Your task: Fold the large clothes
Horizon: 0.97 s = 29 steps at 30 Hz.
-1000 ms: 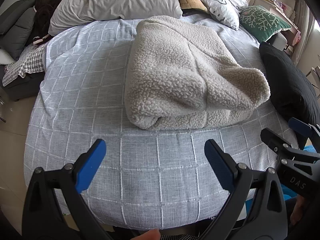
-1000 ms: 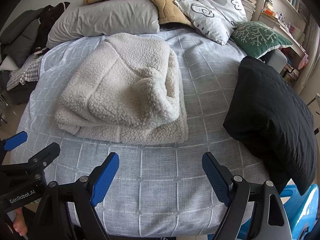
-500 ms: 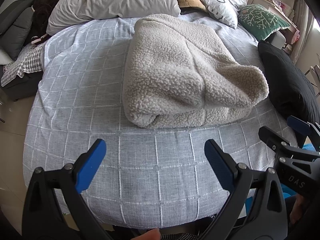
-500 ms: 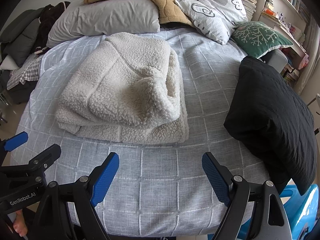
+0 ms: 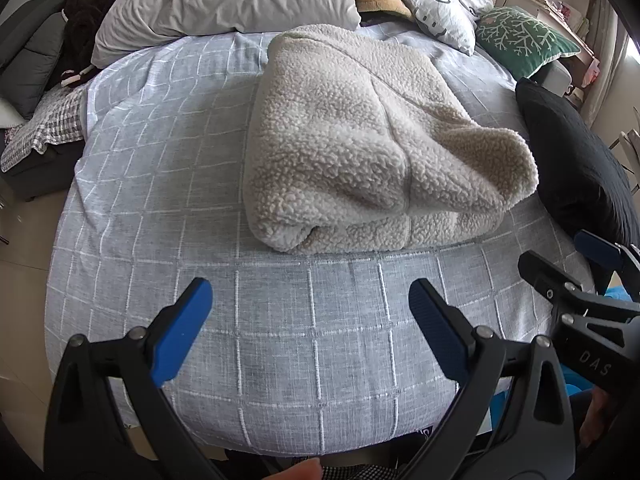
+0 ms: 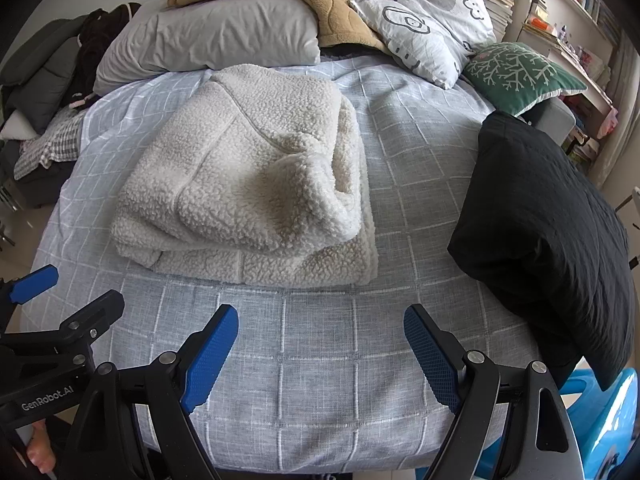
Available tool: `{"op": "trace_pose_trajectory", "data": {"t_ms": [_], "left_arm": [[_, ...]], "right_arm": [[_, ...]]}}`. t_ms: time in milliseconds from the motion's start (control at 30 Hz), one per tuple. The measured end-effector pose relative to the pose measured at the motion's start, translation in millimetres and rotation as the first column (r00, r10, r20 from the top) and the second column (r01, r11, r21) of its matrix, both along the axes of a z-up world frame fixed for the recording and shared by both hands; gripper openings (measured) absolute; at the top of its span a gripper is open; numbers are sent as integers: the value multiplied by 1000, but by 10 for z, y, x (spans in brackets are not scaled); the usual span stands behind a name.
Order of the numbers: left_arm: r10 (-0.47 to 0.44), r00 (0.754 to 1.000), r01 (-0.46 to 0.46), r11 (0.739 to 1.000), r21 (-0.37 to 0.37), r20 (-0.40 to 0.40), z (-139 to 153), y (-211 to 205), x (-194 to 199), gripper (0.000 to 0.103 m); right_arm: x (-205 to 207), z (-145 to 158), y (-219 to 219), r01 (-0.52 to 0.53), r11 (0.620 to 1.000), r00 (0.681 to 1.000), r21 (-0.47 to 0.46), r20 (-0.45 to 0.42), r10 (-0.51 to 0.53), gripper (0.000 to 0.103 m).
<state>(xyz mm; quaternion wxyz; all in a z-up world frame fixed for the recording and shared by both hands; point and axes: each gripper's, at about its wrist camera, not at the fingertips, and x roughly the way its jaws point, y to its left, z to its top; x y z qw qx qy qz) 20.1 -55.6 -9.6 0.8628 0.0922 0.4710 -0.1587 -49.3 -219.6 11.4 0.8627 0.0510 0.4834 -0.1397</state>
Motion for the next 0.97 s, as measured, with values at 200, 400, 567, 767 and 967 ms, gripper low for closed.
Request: {"op": "trace_pose_trajectory", "data": {"t_ms": [200,400,567,767,967], "left_arm": [[1,1000,-1,1000,0,-3,-2,1,1,98],[0,1000,0,1000,0,-3,-7,-6,-3,98],[0,1000,0,1000,0,-4,-7,-2,-3,98],[-1,1000,1,1000,0,-5,-10,0,5,98],[0,1000,0,1000,2,-12,-41,-2,1,98]], "right_arm": [[-7,-12,15,-4,1000,1000,1,-2,4,87],[-6,-15,11,-4,1000,1000,2,-2,4,87],[-6,-13,9,-5,1000,1000,2,-2,5,87],[-4,-19,6,-6,1000,1000,3,-3,6,87],[-4,-42,12,-8,1000,1000,5,-6,8,87]]}}
